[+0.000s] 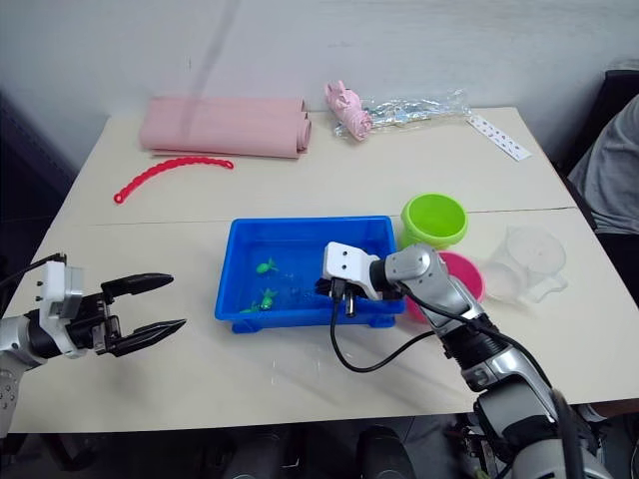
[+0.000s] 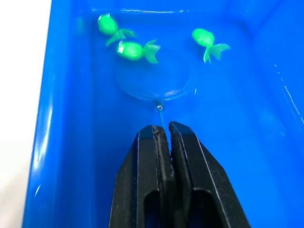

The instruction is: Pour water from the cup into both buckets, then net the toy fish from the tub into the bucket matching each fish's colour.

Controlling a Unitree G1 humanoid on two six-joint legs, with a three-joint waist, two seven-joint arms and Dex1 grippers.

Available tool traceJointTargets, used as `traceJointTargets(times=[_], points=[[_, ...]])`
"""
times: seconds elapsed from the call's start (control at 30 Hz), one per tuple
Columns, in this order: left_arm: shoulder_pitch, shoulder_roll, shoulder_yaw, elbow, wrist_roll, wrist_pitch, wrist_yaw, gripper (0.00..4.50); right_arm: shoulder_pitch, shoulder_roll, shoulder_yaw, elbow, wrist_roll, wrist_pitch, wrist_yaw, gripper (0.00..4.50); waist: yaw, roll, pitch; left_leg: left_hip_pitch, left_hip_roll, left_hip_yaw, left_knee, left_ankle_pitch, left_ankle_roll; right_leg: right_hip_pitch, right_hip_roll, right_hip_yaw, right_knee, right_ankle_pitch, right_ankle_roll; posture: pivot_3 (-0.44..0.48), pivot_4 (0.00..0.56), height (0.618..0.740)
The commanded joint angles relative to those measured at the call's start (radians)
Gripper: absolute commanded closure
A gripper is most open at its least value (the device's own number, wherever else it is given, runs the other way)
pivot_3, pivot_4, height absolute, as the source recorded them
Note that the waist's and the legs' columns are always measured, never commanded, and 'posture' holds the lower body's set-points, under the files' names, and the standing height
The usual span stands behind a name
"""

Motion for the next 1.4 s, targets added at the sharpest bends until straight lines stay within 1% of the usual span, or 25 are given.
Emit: traceJointTargets(times=[0.03,0.37,0.5,0.6,0.73,0.97,1.07,1.2,1.4], points=[[-0.011,-0.002,0.004,0.006,0.006,-0.025,0.001,0.01,-0.004,0.0,-0.045,-0.027,0.028,0.009,0.008,4.5,0.0,0.0,0.0,0.0,0.0,0.0,0.0,0.0,0.0,0.0,0.0,0.0,0.0,0.0,0.0,0.0,0.15,0.74],[-0.037,-0.013,-0.024,0.042,0.015,-0.043,-0.004,0.01,0.037,-0.056,-0.102,-0.072,0.063,0.058,0.037,4.5,0.0,0.0,0.0,0.0,0.0,0.0,-0.001,0.0,0.0,0.0,0.0,0.0,0.0,0.0,0.0,0.0,0.15,0.74],[-0.071,-0.017,-0.049,0.076,0.024,-0.058,-0.009,0.01,0.06,-0.045,-0.135,-0.106,0.121,0.131,0.046,4.5,0.001,0.0,0.0,0.0,0.0,0.0,-0.001,0.0,0.0,0.0,0.0,0.0,0.0,0.0,0.0,0.0,0.15,0.74],[-0.095,-0.015,-0.058,0.1,0.031,-0.068,-0.017,0.01,0.062,-0.041,-0.152,-0.101,0.133,0.153,0.033,4.5,0.0,0.0,0.0,0.0,0.0,0.0,-0.001,0.0,0.0,0.0,0.0,0.0,0.0,0.0,0.0,0.0,0.15,0.74],[-0.115,-0.013,-0.063,0.123,0.038,-0.079,-0.025,0.01,0.068,-0.059,-0.136,-0.086,0.11,0.12,0.037,4.5,0.0,0.0,0.0,0.0,0.0,0.0,-0.001,0.0,0.0,0.0,0.0,0.0,0.0,0.0,0.0,0.0,0.15,0.74],[-0.113,-0.014,-0.062,0.126,0.04,-0.087,-0.029,0.01,0.062,-0.035,-0.105,-0.062,0.095,0.122,0.034,4.5,0.0,0.0,0.0,0.0,0.0,0.0,-0.001,0.0,0.0,-0.001,0.0,0.0,0.0,0.0,0.0,0.0,0.15,0.74],[-0.103,-0.011,-0.054,0.124,0.038,-0.087,-0.031,0.01,0.023,-0.024,-0.077,-0.022,0.062,0.077,0.042,4.5,0.0,0.0,0.0,0.0,0.0,0.0,-0.001,0.0,0.0,-0.001,0.0,0.0,0.0,0.0,0.0,0.0,0.15,0.74],[-0.101,-0.009,-0.05,0.124,0.039,-0.087,-0.029,0.01,-0.029,0.009,-0.071,0.032,0.053,0.052,0.052,4.5,-0.003,0.0,0.0,0.0,0.0,0.0,-0.001,0.0,-0.001,-0.001,0.0,0.0,0.0,0.0,0.0,0.0,0.15,0.74],[-0.083,-0.012,-0.04,0.116,0.038,-0.093,-0.024,0.01,-0.062,0.045,-0.061,0.068,0.042,0.035,0.065,4.5,-0.002,0.0,0.0,0.0,0.0,0.0,-0.001,0.0,-0.001,-0.001,0.0,0.0,0.0,0.0,0.0,0.0,0.15,0.74]])
